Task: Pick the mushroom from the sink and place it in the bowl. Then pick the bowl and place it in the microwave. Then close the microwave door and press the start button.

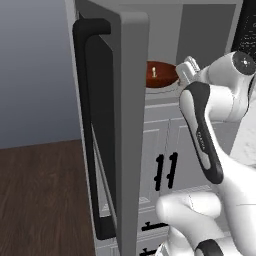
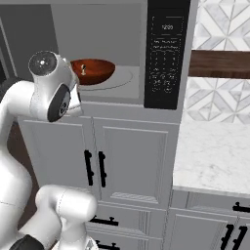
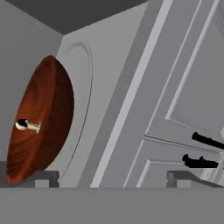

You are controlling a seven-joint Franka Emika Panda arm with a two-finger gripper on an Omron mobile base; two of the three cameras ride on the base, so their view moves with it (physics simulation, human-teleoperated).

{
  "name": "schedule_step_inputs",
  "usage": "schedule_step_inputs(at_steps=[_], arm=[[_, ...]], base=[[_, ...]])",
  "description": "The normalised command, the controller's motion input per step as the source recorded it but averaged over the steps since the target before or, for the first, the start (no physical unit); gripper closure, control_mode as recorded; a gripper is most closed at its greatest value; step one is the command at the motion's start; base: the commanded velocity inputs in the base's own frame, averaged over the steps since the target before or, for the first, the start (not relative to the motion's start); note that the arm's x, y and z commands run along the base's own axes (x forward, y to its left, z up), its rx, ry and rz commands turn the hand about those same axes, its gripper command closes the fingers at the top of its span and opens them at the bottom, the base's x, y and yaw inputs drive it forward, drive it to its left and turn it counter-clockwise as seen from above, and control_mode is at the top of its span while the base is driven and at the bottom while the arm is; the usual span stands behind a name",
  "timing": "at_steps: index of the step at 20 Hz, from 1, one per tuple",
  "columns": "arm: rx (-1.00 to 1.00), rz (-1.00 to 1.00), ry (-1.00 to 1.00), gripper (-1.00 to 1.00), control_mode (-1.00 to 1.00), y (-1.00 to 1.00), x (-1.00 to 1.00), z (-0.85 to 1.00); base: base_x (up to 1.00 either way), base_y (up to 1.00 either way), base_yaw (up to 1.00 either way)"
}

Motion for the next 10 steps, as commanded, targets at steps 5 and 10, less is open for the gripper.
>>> schedule_step_inputs(at_steps=[5,10], arm=[[0.12,0.27,0.06,-1.0,-1.0,0.48,-1.0,-0.79],[0.24,0.34,0.19,-1.0,-1.0,0.45,-0.89,-0.99]], base=[[0.0,0.0,0.0],[0.0,0.0,0.0]])
